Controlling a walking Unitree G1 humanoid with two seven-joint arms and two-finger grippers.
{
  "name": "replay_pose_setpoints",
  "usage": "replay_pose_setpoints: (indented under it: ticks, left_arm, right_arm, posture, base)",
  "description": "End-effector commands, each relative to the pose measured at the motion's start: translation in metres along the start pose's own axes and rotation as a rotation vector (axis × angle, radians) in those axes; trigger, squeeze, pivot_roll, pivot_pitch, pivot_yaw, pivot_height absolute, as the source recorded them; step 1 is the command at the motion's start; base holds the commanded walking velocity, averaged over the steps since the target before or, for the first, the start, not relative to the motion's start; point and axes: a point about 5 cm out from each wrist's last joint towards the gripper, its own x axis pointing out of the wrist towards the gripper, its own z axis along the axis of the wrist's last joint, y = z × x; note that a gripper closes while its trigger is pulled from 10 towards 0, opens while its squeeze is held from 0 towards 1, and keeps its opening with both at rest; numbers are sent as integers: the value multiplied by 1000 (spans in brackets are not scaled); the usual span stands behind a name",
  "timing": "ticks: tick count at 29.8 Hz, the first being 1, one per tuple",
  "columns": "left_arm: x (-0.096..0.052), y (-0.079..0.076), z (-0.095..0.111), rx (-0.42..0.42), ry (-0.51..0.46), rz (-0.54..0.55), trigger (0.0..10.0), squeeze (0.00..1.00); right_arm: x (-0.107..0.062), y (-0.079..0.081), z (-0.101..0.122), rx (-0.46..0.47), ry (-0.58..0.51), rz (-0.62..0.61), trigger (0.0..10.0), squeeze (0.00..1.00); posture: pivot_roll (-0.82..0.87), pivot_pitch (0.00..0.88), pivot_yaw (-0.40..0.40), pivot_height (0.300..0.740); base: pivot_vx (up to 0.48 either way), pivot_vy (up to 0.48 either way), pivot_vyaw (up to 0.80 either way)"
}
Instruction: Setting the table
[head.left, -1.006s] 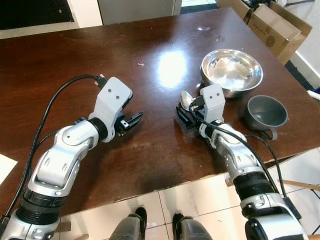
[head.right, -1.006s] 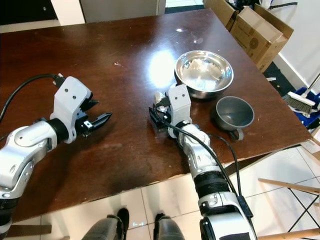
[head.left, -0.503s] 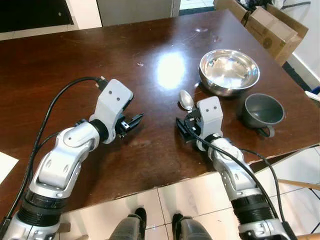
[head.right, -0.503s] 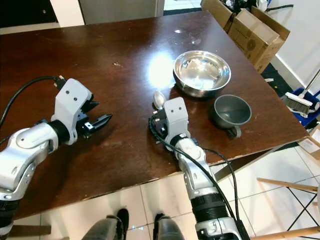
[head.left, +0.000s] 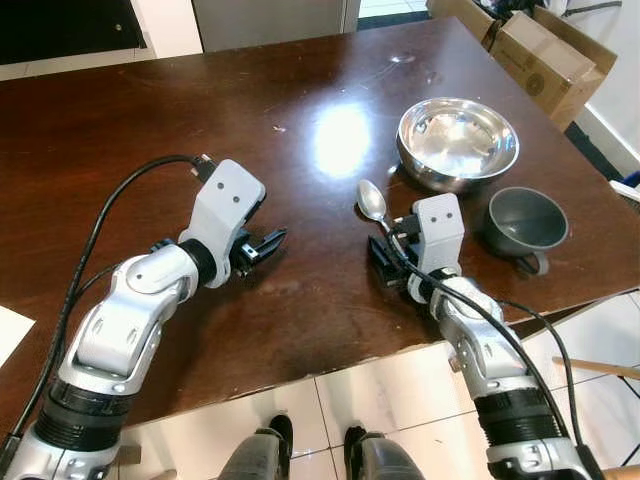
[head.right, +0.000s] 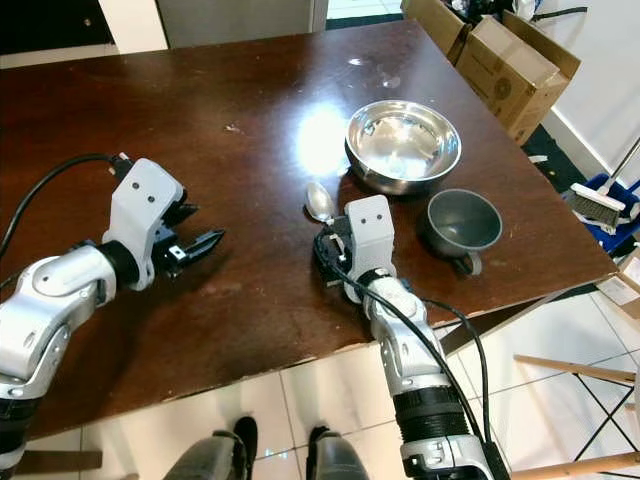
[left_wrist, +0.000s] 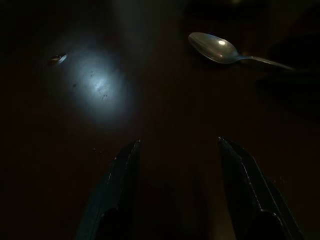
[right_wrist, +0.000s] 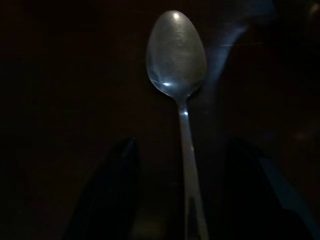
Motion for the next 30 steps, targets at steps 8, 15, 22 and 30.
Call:
replay_pose_setpoints:
  ticks: [8, 15, 22, 30]
  left_arm:
    - [-3, 1, -1, 14, 9, -7, 10000, 0]
    - [-2, 3, -1, 10, 10, 16, 10000, 0]
    - [-1, 4, -2, 10, 10, 20, 10000, 0]
    - [1, 3, -2, 4, 10, 21, 10000, 0]
  right_arm:
    - [-4, 0, -22, 37, 113, 31, 0, 0]
    - [-3, -6, -22, 36, 123, 3, 0, 0]
    - [-3, -7, -18, 42, 104, -3, 0, 0]
    - [-6, -27, 3, -70, 38, -106, 10000, 0]
  posture:
    - [-44, 170, 77, 740]
    - [-44, 169, 76, 740]
    - [-45, 166, 79, 740]
    - [-45, 166, 79, 740]
  base:
    - [0, 0, 0]
    - [0, 0, 0]
    - [0, 0, 0]
    - [0, 0, 0]
